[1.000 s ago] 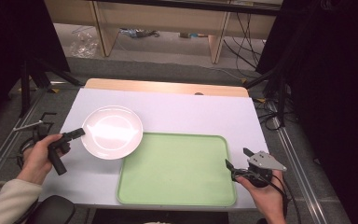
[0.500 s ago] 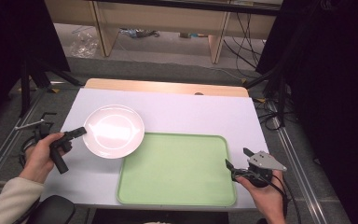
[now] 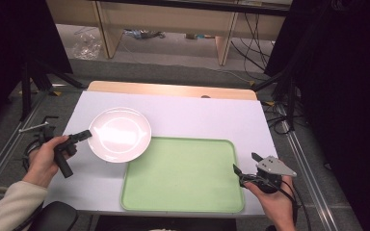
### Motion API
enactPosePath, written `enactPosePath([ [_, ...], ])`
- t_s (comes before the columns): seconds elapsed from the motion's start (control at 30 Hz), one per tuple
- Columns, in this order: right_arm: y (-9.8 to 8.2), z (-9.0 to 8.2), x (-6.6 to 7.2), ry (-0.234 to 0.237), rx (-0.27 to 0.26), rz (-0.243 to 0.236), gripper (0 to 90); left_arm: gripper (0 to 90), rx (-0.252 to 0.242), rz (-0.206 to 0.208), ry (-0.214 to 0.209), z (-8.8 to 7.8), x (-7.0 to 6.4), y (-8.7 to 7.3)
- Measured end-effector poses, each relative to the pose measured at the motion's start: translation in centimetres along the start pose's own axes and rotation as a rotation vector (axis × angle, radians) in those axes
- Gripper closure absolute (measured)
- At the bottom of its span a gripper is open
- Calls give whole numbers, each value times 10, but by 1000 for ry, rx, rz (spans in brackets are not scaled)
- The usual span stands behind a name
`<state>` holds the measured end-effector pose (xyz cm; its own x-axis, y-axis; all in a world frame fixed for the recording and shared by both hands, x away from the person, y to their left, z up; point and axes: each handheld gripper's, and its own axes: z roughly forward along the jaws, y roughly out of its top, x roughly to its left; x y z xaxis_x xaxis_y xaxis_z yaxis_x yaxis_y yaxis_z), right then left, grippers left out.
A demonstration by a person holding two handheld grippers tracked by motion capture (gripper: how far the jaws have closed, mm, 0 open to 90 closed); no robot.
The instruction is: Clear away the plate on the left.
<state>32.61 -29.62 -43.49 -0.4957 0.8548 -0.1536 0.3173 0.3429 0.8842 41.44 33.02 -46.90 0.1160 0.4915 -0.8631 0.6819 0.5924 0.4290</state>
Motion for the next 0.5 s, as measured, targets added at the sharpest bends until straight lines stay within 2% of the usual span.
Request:
enactPosePath([
  [0.07,0,-1,1,9,12,17,230,873,2,2,-2,1,0,0],
  [0.5,0,-1,1,5,10,14,230,872,15,-2,-10,4,-2,0],
])
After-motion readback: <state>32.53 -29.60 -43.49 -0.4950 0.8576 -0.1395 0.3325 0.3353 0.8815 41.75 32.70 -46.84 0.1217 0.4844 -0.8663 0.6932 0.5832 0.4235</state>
